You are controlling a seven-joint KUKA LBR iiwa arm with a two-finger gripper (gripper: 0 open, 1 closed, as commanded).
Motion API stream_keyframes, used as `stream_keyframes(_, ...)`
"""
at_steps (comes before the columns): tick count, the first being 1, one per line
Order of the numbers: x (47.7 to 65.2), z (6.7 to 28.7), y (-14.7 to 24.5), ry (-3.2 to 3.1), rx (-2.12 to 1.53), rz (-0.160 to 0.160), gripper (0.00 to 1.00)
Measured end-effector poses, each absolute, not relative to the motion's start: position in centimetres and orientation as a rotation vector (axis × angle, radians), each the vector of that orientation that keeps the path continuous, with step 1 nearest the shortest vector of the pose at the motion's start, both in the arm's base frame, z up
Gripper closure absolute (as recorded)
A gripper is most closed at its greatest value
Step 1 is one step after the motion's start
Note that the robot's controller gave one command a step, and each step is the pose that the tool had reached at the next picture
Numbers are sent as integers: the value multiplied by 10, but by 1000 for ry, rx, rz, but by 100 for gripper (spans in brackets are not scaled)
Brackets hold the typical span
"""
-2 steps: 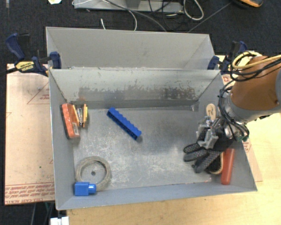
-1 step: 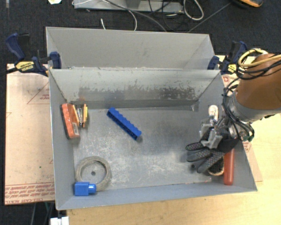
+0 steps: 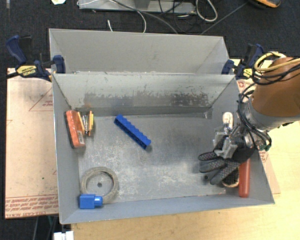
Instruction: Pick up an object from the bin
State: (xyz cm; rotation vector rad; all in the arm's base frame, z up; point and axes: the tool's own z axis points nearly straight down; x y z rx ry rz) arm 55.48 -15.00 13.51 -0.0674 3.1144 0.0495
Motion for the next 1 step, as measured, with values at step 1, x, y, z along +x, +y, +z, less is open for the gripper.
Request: stream_keyframes(1,542,81,-148,3105,-158,62,100)
